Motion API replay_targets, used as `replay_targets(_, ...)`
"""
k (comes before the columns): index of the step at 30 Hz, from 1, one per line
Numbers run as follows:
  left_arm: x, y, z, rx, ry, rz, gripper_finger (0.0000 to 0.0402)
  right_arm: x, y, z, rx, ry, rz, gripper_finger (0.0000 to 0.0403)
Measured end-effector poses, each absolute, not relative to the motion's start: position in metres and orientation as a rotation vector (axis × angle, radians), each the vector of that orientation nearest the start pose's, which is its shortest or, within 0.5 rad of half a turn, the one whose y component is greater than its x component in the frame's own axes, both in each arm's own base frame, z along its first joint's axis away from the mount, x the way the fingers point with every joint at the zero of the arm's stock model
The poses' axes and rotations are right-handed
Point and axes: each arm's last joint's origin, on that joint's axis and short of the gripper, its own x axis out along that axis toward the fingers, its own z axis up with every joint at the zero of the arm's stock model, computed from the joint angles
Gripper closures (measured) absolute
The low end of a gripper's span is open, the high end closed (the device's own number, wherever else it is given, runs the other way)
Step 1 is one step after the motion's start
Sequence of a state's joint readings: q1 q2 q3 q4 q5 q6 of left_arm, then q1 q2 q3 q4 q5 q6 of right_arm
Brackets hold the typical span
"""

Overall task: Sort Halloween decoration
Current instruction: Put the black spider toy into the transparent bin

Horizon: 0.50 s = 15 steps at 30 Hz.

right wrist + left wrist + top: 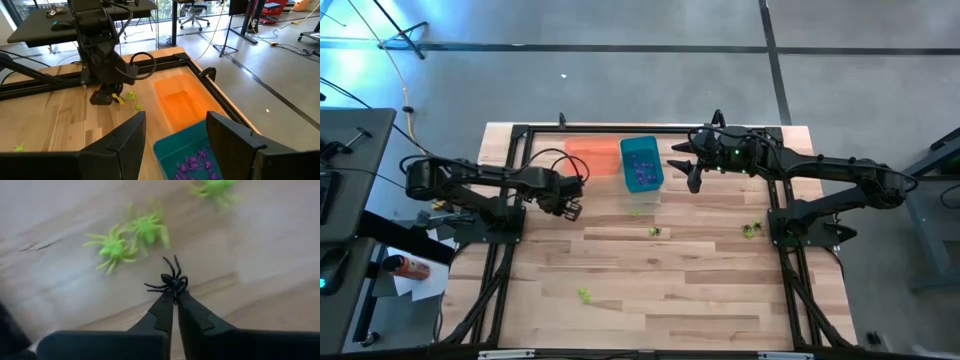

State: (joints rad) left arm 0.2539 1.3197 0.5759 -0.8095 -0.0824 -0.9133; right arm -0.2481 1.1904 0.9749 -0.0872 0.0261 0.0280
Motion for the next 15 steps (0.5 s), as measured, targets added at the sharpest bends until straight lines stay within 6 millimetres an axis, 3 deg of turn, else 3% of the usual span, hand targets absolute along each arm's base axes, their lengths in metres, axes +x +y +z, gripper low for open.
replay_targets(6,0.169,0.045,0.168,-0.803,1.172,0.825,0.0399,0.258,-0.066,0.326,0.062,0.297,-0.277,0.0199)
replay_targets(15,0.179,0.043,0.234,-0.499,0.633,0.426,0.0401,0.26,-0.066,0.333,0.254,0.198,-0.278,0.0199)
